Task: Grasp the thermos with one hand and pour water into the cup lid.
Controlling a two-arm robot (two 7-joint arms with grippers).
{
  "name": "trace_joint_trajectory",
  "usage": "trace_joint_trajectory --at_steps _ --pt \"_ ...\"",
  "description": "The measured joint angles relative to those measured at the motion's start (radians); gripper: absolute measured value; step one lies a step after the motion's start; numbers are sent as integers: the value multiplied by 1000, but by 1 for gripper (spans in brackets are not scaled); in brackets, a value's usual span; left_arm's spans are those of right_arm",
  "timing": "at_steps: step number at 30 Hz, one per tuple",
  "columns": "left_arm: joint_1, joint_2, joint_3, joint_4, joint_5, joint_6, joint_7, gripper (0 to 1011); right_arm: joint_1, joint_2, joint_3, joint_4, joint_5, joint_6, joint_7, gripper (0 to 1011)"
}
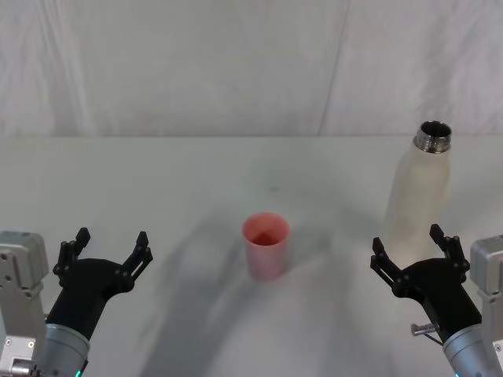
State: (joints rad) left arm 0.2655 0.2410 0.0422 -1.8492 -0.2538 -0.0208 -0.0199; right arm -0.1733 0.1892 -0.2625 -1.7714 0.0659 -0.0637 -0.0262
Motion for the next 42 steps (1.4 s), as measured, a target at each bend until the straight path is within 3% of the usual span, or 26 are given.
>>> trace_joint_trajectory --at_steps 42 --pt "0 0 0 0 0 0 0 1001 0 0 0 0 0 0 0 1001"
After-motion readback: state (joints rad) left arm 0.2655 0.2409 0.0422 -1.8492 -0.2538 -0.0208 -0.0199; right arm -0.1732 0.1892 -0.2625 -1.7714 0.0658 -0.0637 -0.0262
